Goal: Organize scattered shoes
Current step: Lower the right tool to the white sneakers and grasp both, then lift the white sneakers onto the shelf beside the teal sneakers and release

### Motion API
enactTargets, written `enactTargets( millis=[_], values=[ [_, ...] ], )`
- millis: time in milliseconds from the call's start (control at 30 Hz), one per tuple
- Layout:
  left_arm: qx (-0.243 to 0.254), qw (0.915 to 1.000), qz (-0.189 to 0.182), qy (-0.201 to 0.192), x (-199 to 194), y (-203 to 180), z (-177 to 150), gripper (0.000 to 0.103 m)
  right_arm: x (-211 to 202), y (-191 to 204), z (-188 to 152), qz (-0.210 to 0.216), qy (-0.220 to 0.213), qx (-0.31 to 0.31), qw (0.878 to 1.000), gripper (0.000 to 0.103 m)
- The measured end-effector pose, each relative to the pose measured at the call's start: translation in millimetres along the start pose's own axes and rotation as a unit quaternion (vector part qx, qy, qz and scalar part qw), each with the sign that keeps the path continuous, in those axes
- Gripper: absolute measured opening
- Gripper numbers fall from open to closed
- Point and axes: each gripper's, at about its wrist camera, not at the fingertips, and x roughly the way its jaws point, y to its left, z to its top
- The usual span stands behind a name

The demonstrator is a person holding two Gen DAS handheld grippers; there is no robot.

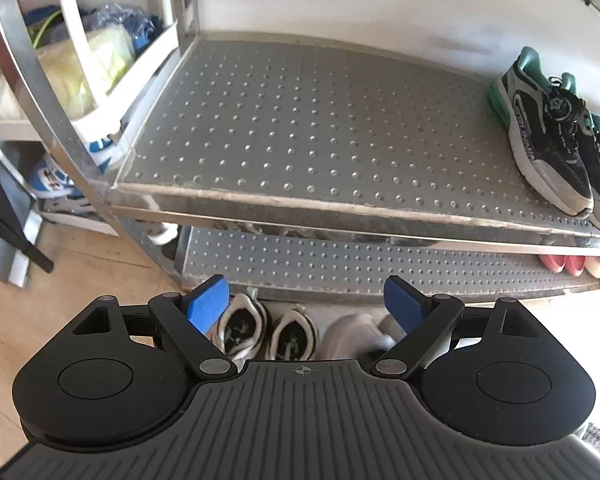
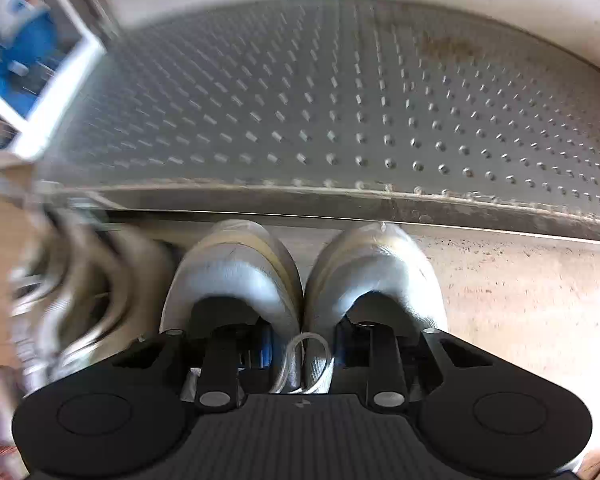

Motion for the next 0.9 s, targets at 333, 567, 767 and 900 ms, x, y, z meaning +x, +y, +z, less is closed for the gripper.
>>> enactTargets(
  millis=[333,567,767,900],
  values=[
    [-0.052,0.9959,-0.009,-0.074,-42.0,24.2,0.7,0.089,-200.3,19.1,-9.3,-0.005,-0.172,-0.055,0.984,0.024],
    [-0.095,0.9914,0.003,-0.091,-50.9,56.5,4.5,0.089,-244.2,47.3,105.8,-0.037,-0.247,-0.058,0.967,0.024],
    [-0.098,0.9916,0.002,-0.084,-43.9,60.3,12.2,0.089,-207.6,46.8,188.7,-0.109,-0.295,-0.085,0.945,0.076],
    [-0.09,0.9922,-0.008,-0.086,-45.0,53.0,13.6,0.089,-219.8,40.1,178.3,-0.114,-0.32,-0.097,0.935,0.081]
  ],
)
